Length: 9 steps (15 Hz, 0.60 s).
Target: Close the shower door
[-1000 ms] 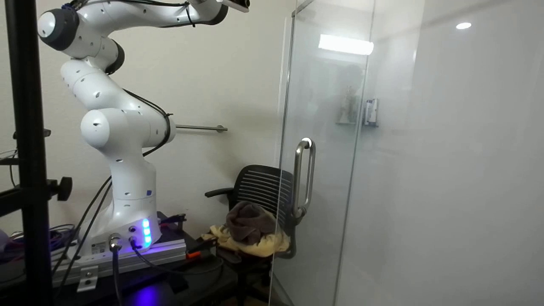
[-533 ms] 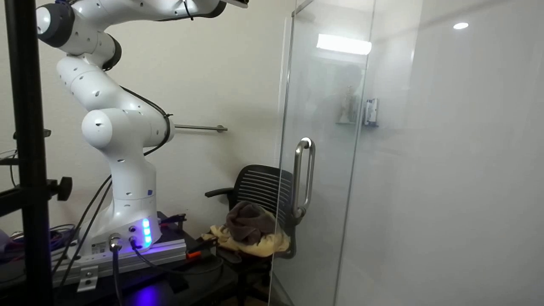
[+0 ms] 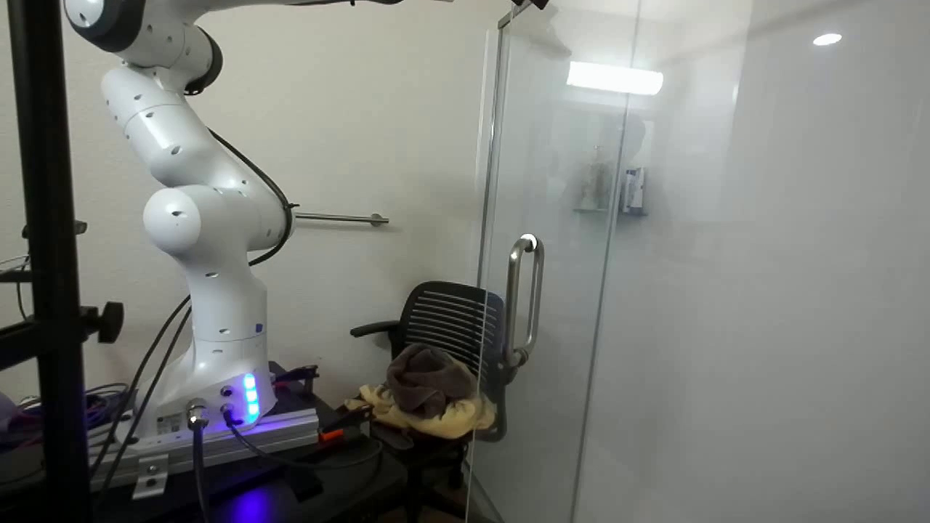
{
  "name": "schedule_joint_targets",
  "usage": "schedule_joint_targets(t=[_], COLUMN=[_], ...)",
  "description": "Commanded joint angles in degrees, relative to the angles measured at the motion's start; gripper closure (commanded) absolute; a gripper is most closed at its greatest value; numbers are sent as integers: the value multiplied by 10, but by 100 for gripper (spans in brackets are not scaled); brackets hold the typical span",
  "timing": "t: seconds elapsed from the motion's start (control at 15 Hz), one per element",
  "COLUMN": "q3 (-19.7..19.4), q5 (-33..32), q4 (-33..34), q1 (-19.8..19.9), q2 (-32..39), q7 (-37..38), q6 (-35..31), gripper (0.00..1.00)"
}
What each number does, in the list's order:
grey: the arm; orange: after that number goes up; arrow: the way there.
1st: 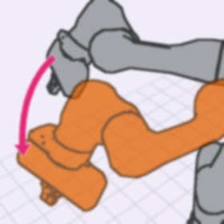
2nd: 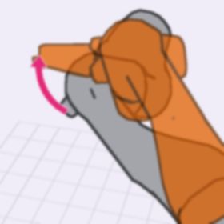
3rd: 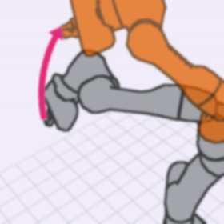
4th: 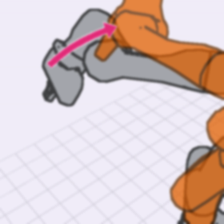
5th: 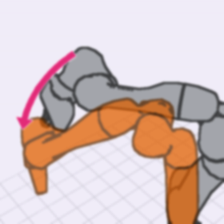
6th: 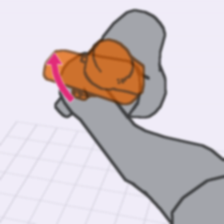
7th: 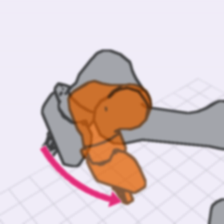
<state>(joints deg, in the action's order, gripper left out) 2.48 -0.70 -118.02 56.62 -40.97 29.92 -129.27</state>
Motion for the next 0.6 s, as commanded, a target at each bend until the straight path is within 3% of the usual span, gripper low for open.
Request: schedule_joint_targets(t=[0.0,0.27,0.53], q3=[-37,-78,-85], q5=[39,76,50], q4=[66,101,116], q1=[-87,-183,-222], q2=[57,75,87], q7=[-7,-6,54], q6=[71,133,114], gripper=[0,0,0])
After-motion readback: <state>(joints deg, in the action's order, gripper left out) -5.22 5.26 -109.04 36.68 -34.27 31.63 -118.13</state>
